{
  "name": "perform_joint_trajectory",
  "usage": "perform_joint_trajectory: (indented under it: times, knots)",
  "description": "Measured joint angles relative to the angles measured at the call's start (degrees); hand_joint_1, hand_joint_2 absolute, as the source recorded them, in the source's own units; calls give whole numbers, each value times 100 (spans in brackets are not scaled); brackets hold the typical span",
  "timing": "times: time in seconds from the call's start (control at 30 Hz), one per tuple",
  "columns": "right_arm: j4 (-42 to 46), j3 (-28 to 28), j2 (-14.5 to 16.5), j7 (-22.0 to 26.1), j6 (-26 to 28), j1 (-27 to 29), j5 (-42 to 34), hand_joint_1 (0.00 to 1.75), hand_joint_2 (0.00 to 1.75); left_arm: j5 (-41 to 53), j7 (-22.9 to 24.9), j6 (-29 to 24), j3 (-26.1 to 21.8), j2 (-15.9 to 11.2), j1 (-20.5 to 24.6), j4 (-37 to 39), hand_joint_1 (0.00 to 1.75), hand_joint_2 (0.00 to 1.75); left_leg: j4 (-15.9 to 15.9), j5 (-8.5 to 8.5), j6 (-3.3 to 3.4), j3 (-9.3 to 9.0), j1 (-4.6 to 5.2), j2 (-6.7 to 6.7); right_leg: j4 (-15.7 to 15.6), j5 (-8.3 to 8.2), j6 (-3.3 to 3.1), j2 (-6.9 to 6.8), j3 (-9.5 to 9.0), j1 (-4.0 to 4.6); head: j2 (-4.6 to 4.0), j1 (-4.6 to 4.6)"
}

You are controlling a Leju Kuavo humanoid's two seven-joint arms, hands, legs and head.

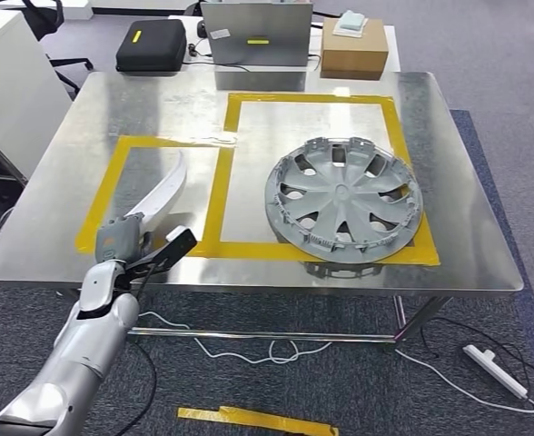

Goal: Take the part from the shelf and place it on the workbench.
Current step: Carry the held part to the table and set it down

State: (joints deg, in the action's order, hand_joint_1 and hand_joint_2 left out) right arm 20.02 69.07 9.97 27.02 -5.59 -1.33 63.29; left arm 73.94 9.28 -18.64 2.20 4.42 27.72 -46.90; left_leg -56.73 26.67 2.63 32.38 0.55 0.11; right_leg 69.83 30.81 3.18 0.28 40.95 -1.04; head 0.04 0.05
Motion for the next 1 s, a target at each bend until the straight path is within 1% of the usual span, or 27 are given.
perform_joint_trajectory:
  times: [0.03, 0.07, 0.1, 0.13, 0.2, 0.23, 0.27, 0.3, 0.33, 0.37, 0.4, 0.43, 0.47, 0.5, 0.53, 0.57, 0.6, 0.63, 0.7, 0.73, 0.83, 0.87, 0.93, 1.0]
  knots:
    - [0, 4, -4, 0, 0, 3, 0, 0, 175, 0, 1, 0, -1, 0, -3, 0, 175, 175, -31, 48, -41, -25, -18, 1, -376, -232, 36, -18, -143, -22, 0, 0]
    - [-2, 6, -4, -1, 0, 1, 0, 0, 175, 0, 0, 0, -2, -1, 1, -1, 175, 175, -78, 99, -85, -31, -21, -1, -712, -376, 59, -30, -309, -32, 0, 13]
    - [-3, 8, -4, -3, -1, -5, 1, 0, 175, 0, 0, 0, -2, -1, 4, -1, 175, 175, -119, 139, -123, -25, -17, -3, -931, -433, 32, -34, -421, -37, 0, 17]
    - [-4, 9, -2, -5, -1, -8, 2, 0, 175, 0, 1, 0, -3, -2, 7, -2, 175, 175, -150, 167, -153, -14, -7, -6, -1021, -412, -14, -33, -478, -32, 1, 13]
    - [-3, 16, -3, -7, 0, -4, 3, 0, 175, 1, 1, 0, -3, -3, 9, -3, 175, 175, -174, 200, -188, -4, -7, -10, -1030, -359, -153, -22, -497, -18, 1, -5]
    - [-2, 20, -5, -7, 2, 3, 2, 0, 175, 1, 1, 0, -3, -3, 9, -3, 175, 175, -207, 236, -208, -2, -16, -10, -1034, -346, -191, -21, -511, -17, 1, -13]
    - [-2, 25, -7, -7, 3, 7, 1, 0, 175, 2, 1, 0, -3, -3, 11, -4, 175, 175, -313, 305, -231, 36, -26, -10, -1038, -334, -228, -20, -532, -18, 1, -15]
    - [-2, 30, -7, -7, 4, 5, 1, 0, 175, 2, 1, 0, -3, -3, 11, -4, 175, 175, -533, 419, -256, 133, -34, -10, -1043, -319, -262, -19, -560, -21, 1, -20]
    - [-2, 32, -7, -7, 4, 2, 1, 0, 175, 2, 2, 0, -3, -4, 6, -4, 175, 175, -864, 559, -275, 292, -38, -10, -1045, -300, -289, -18, -584, -16, 0, -24]
    - [-2, 34, -7, -7, 4, -1, 6, 0, 175, 2, 7, -1, -3, -5, -4, -3, 175, 175, -1261, 703, -284, 506, -41, -10, -1044, -282, -312, -18, -607, -9, 0, -26]
    - [-2, 36, -7, -7, 6, 0, 15, 0, 175, 2, 19, -3, -5, -8, -20, -2, 175, 175, -1605, 794, -285, 712, -43, -10, -1043, -265, -327, -15, -628, -1, 0, -26]
    - [-2, 37, -7, -7, 8, 4, 27, 0, 175, 2, 38, -8, -9, -15, -37, -1, 175, 175, -1794, 790, -275, 855, -43, -11, -1043, -248, -335, -10, -650, 8, 0, -26]
    - [-2, 38, -7, -7, 9, 7, 41, 0, 175, 2, 59, -14, -16, -26, -49, 1, 175, 175, -1779, 675, -255, 902, -42, -11, -1042, -231, -338, -3, -676, 17, 0, -26]
    - [-2, 39, -7, -7, 10, 7, 58, 0, 175, 1, 74, -22, -30, -42, -53, 2, 175, 175, -1541, 460, -226, 839, -38, -11, -1043, -210, -337, 5, -709, 26, 0, -25]
    - [-2, 40, -7, -6, 11, 5, 73, 0, 175, -2, 80, -28, -47, -65, -50, 4, 175, 175, -1167, 203, -186, 705, -28, -12, -1047, -188, -334, 13, -740, 31, 0, -24]
    - [-4, 40, -7, -5, 11, -1, 86, 0, 175, -9, 76, -32, -70, -91, -42, 10, 175, 175, -823, 18, -151, 560, -12, -12, -1052, -168, -324, 20, -766, 40, 0, -19]
    - [-6, 41, -6, -1, 13, -8, 100, 0, 175, -22, 61, -34, -98, -119, -29, 20, 175, 175, -539, -97, -119, 440, 8, -13, -1057, -155, -307, 28, -781, 43, 0, -20]
    - [-8, 42, -5, 4, 15, -13, 114, 0, 175, -37, 42, -35, -125, -149, -10, 36, 175, 175, -376, -123, -95, 372, 27, -14, -1063, -148, -284, 30, -781, 44, 0, -20]
    - [-13, 43, -5, 21, 18, -20, 148, 0, 175, -56, 2, -40, -176, -211, 39, 76, 175, 175, -267, -85, -72, 330, 48, -21, -1100, -152, -224, 19, -791, 39, 1, -25]
    - [-14, 44, -5, 30, 19, -22, 167, 0, 175, -55, -7, -44, -199, -241, 63, 103, 175, 175, -214, -87, -93, 299, 49, -25, -1124, -159, -210, 7, -802, 39, 1, -22]
    - [-17, 49, -7, 58, 21, -42, 200, 0, 44, -13, 22, -51, -279, -337, 129, 227, 44, 175, -84, -119, -213, 202, 39, -38, -1219, -163, -321, -15, -894, 45, 0, -9]
    - [-17, 52, -7, 65, 23, -45, 203, 0, 0, 13, 49, -48, -301, -371, 144, 274, 0, 175, -79, -118, -220, 196, 38, -40, -1244, -162, -345, -18, -922, 43, 0, -7]
    - [-17, 59, -7, 68, 29, -40, 207, 0, 0, 71, 107, -27, -336, -434, 150, 360, 0, 175, -80, -117, -197, 197, 48, -41, -1271, -175, -303, -19, -936, 37, 0, -5]
    - [-17, 62, -7, 71, 33, -37, 208, 0, 0, 113, 135, -10, -368, -486, 150, 427, 0, 175, -82, -118, -172, 204, 51, -41, -1290, -190, -280, -20, -939, 35, 0, -5]
